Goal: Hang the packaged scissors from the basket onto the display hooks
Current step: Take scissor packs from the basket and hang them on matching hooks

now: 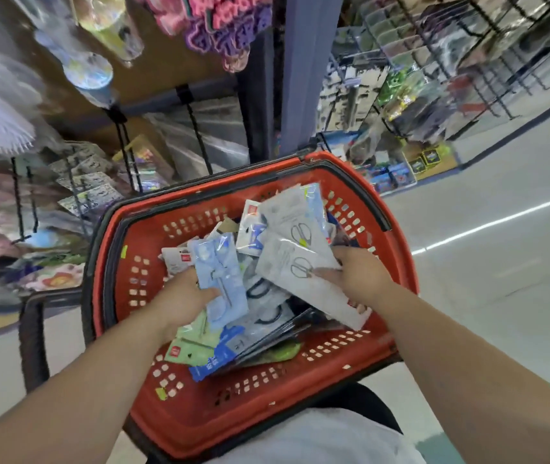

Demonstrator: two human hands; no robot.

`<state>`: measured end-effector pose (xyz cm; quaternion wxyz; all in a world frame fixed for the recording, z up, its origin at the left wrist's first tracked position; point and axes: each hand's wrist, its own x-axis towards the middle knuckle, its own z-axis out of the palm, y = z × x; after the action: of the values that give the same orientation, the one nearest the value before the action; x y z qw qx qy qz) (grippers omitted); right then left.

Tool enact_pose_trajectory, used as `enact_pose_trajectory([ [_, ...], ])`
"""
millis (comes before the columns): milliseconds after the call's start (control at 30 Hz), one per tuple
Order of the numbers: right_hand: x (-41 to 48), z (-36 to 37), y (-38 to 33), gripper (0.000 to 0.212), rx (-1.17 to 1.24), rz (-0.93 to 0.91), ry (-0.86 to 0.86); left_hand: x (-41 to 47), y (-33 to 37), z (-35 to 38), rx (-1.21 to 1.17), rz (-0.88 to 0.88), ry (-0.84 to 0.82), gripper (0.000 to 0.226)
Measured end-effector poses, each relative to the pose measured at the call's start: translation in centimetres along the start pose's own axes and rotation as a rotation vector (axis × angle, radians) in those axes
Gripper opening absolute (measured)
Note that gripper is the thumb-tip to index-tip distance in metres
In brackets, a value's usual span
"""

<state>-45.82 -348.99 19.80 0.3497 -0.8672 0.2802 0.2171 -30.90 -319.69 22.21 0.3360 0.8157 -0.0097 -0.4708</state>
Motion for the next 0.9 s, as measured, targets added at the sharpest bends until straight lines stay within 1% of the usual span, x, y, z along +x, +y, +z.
enact_pose_trajectory([
  [100, -1.3, -2.4, -0.6, 0.026, 0.313, 0.005, 0.045, -2.8, 1.6, 1.4, -0.31, -0.01, 0.07, 0.04],
  [200, -3.5, -3.8, -2.7, 0.017, 0.602, -0.032, -0.016, -4.8, 2.9, 2.9, -0.509, 0.02, 0.142, 0.042],
  [267, -5.0, -3.6, -4.4, 0.02, 0.739, -0.066, -0.027, -6.4, 4.2, 4.4, -0.587, 0.048, 0.134, 0.046],
  [333, -6.1, -2.9, -6.0, 0.024, 0.79, -0.085, -0.003, -7.5, 5.5, 5.6, -0.714, 0.052, 0.124, 0.047],
  [400, -6.6, -2.3, -7.3, 0.023, 0.758, -0.093, 0.05, -8.5, 6.9, 6.2, -0.969, 0.026, 0.075, 0.031],
  [433, -6.7, -2.0, -7.9, 0.022, 0.738, -0.106, 0.065, -8.9, 7.4, 6.3, -1.056, 0.0, 0.052, 0.026],
  [467, -6.7, -1.7, -8.4, 0.022, 0.713, -0.127, 0.061, -9.0, 7.7, 6.3, -1.09, 0.007, 0.044, 0.03],
  [500, -6.8, -1.5, -8.9, 0.024, 0.685, -0.156, 0.044, -9.0, 7.7, 6.3, -1.076, 0.033, 0.065, 0.041],
  [533, -6.8, -1.2, -9.3, 0.027, 0.641, -0.184, 0.022, -8.7, 7.4, 6.4, -1.037, 0.075, 0.108, 0.049],
  [567, -6.8, -1.0, -9.6, 0.03, 0.599, -0.212, -0.004, -8.7, 7.2, 6.3, -1.01, 0.103, 0.163, 0.053],
  [633, -6.8, -0.6, -10.1, 0.03, 0.571, -0.241, -0.064, -8.4, 6.3, 6.1, -1.052, 0.092, 0.218, 0.058],
  [700, -6.9, 0.1, -10.6, 0.024, 0.653, -0.219, -0.173, -8.3, 5.3, 5.7, -1.124, 0.077, 0.206, 0.055],
  [733, -7.0, 0.5, -10.8, 0.025, 0.656, -0.203, -0.212, -8.4, 5.0, 5.6, -1.145, 0.071, 0.186, 0.051],
  [767, -7.1, 0.8, -11.1, 0.027, 0.601, -0.199, -0.215, -8.5, 4.8, 5.3, -1.151, 0.054, 0.17, 0.049],
  [800, -7.2, 1.1, -11.4, 0.029, 0.496, -0.208, -0.193, -8.5, 4.5, 5.0, -1.148, 0.048, 0.159, 0.047],
  [867, -6.6, 1.6, -11.8, 0.039, 0.173, -0.255, -0.14, -8.4, 3.8, 4.4, -1.105, 0.068, 0.189, 0.048],
  [900, -6.2, 1.5, -12.1, 0.045, 0.019, -0.279, -0.146, -8.3, 3.5, 4.2, -1.075, 0.076, 0.208, 0.049],
])
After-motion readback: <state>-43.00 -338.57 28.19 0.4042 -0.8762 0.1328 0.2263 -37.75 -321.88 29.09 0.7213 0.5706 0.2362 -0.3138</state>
